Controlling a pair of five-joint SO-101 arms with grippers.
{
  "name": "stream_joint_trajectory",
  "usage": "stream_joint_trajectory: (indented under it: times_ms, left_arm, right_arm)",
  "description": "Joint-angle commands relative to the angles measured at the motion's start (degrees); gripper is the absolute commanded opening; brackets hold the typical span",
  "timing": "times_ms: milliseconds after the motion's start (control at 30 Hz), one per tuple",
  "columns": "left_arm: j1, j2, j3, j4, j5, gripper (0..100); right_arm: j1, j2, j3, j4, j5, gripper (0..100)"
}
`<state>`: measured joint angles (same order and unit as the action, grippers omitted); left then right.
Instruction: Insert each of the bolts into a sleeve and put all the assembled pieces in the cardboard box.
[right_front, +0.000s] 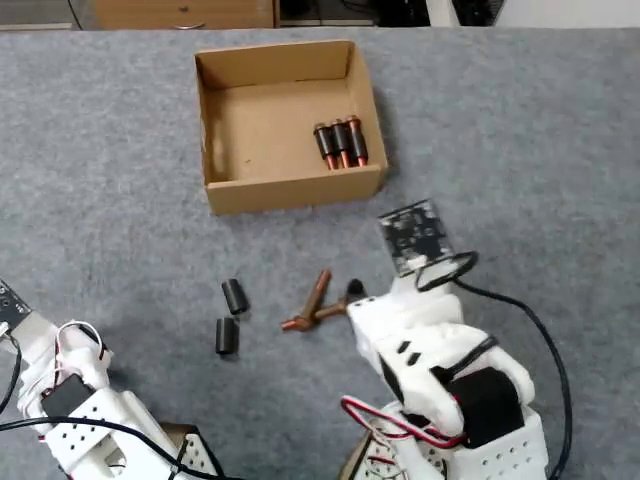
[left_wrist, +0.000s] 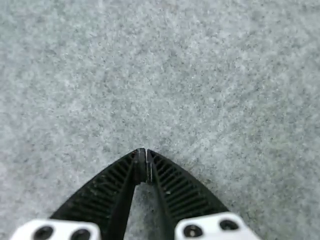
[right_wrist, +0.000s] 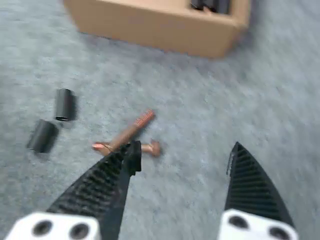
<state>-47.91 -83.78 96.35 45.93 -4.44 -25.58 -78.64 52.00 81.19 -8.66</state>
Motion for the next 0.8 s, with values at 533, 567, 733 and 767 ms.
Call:
stream_joint_trajectory:
  times_ms: [533,567,733,767]
  left_arm:
    - [-0.62,-0.48,0.18,-0.62,0.0,2]
    - [-0.62,-0.48,0.18,-0.62,0.0,2]
    - [-0.62,-0.48,0.18,-0.7,0.0,2]
    - [-0.62,-0.48,0.18,-0.7,0.0,2]
  right_arm:
    - [-14.73,43.21,-15.69,-22.42,-6.68,26.7]
    - [-15.6,46.2,-17.01,-22.95,-7.91,26.7]
    - [-18.51,61.58,-25.98,-23.56,-11.96,26.7]
    - [-18.68,64.4,-28.35,-23.56,-12.57,26.7]
